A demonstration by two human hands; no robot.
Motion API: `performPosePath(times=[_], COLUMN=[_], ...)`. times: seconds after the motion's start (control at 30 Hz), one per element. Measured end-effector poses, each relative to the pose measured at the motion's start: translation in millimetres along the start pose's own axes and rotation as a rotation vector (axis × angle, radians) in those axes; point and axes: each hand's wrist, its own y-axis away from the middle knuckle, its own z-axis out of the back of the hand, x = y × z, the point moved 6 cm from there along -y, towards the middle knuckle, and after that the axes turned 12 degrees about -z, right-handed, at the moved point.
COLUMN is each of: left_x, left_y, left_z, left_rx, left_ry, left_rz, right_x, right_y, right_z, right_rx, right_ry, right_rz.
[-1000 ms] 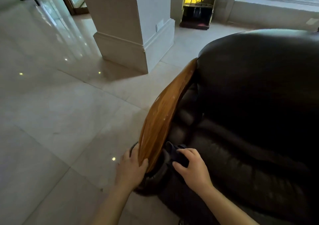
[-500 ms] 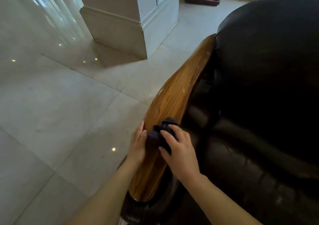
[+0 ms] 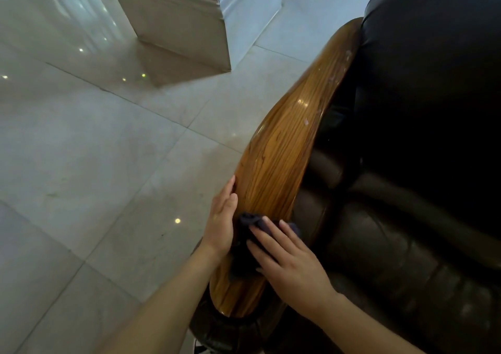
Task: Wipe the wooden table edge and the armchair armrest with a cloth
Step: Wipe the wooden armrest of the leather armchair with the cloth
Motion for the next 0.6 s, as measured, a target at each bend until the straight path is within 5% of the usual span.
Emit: performPosePath(times=[0.13, 0.27, 0.47, 0.6], left_x=[2.9, 0.9, -18.7, -15.2], left_y=[4.3, 14.2, 10.1, 11.7], left_z=[1.0, -6.3, -21.1, -28.1], left_rx=[0.027, 0.078, 0.202, 0.191], left_ry=[-0.012, -0.421, -0.891, -1.04], left_rz=[-0.039, -0.177, -0.585, -0.628], right_x=[-27.0, -56.8, -56.6, -93.6], right_y=[-26.3, -82.7, -47.2, -91.8], right_z=[16.5, 38.0, 25.2, 48.0], right_rx=[-0.076, -0.164, -0.118, -0.193], right_ry=[-0.024, -0.082, -0.044, -0.13], right_rz=[-0.12, -0.447, -0.195, -0.424])
